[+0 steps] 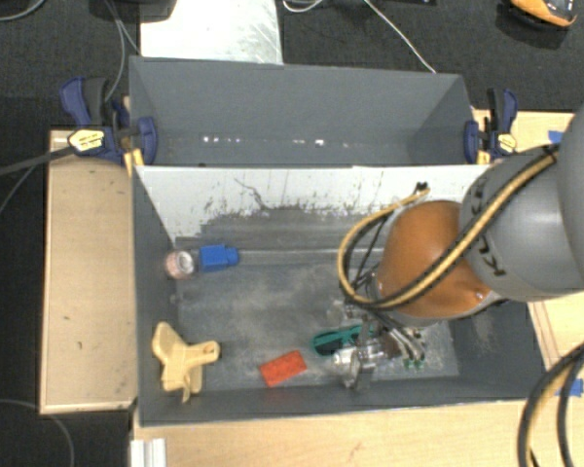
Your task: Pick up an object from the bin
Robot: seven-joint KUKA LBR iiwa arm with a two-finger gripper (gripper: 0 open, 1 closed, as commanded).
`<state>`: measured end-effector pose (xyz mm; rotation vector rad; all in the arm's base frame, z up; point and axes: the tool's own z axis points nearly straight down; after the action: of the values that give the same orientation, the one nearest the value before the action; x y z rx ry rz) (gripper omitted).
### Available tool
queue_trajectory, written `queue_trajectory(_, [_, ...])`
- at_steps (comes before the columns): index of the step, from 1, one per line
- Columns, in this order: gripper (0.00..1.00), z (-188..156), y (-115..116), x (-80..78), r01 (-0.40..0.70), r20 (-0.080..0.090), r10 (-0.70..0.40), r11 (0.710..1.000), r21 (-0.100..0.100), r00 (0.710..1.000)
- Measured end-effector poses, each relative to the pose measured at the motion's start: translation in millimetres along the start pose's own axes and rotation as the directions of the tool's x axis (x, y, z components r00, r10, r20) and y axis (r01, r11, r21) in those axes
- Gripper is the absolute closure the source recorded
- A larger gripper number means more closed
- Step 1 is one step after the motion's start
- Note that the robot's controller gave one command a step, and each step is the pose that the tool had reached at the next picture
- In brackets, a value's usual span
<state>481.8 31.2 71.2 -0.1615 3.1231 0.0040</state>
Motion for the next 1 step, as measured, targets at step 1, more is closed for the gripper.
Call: queue_trajectory(1, [0.0, -0.3, -21.5, 3.6, -0.029, -0.002, 0.029, 1.0, 0.002, 1.0])
